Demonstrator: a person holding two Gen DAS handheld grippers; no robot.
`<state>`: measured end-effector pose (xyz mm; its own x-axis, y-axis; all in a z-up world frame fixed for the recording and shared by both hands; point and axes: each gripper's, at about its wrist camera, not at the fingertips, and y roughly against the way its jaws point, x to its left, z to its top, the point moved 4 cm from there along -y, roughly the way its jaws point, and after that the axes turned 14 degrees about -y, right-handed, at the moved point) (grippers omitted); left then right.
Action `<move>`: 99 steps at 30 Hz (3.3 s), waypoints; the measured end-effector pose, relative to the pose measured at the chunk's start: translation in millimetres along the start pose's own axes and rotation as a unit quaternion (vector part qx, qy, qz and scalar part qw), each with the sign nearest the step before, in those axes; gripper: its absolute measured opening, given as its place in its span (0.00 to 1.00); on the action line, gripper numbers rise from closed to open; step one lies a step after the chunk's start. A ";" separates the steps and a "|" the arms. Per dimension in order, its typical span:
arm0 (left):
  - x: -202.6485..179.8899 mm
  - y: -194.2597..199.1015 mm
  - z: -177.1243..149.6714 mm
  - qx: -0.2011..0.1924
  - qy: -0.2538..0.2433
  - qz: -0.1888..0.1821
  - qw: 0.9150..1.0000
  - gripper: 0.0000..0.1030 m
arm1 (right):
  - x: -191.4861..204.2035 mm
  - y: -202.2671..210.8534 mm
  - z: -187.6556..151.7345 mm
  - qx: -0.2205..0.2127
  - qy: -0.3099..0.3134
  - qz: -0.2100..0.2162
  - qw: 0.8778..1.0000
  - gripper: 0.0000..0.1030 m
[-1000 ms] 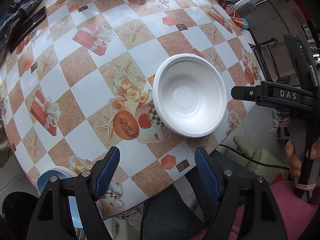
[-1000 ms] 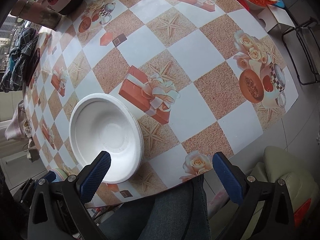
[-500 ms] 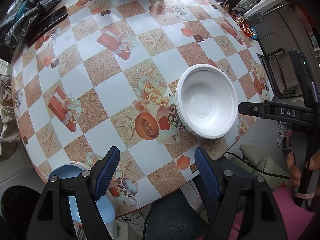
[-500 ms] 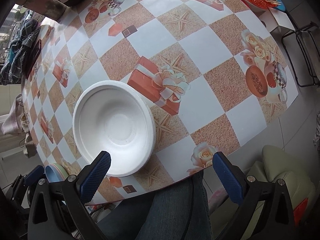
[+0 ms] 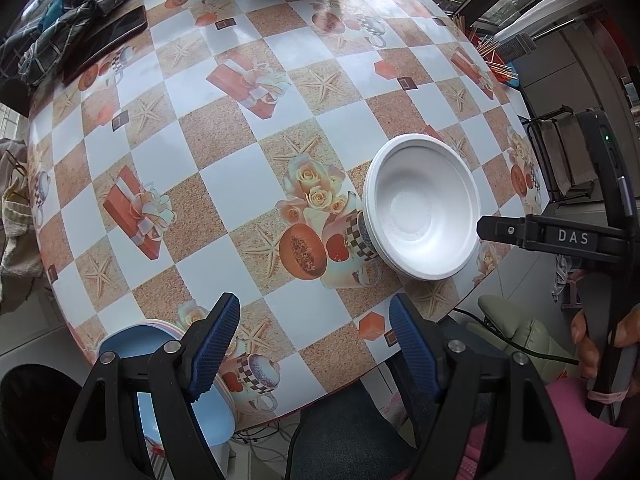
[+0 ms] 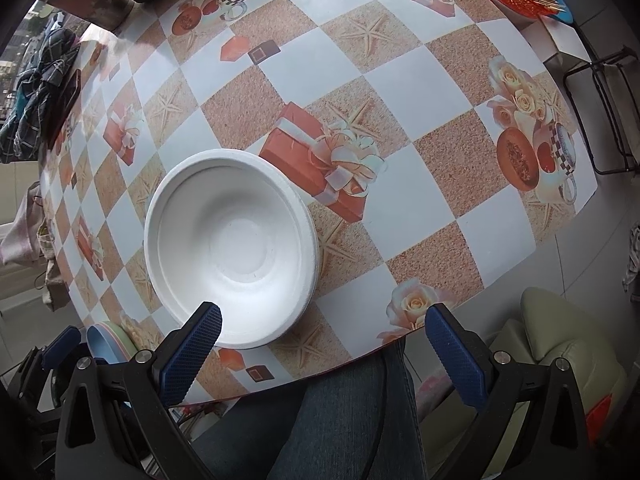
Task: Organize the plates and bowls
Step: 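Move both grippers to the rim of the white bowl stack, then close both grippers on the rim of the bowl stack, then lift the bowl stack with both grippers and carry it over the blue plate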
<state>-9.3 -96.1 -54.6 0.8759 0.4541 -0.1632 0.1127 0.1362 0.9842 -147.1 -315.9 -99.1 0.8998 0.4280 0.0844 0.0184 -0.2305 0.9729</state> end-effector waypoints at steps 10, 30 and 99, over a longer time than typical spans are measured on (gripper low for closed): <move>-1.0 -3.5 1.0 0.005 0.000 -0.001 1.000 0.78 | -0.8 -4.3 -1.4 0.008 -0.001 -0.004 1.000 0.99; -14.5 -14.8 8.4 0.021 -0.015 -0.002 1.000 0.78 | -10.0 -10.8 -2.5 0.017 -0.006 -0.006 1.000 0.99; 12.3 -127.0 61.0 0.050 0.105 0.048 0.992 1.00 | 25.9 -63.7 69.8 0.010 0.160 -0.053 0.986 1.00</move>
<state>15.8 -161.5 -177.5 0.7684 0.6362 -0.0688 0.0890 0.0002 0.9960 -94.5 -351.1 -173.9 0.7083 0.7041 0.0503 0.1160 -0.1863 0.9756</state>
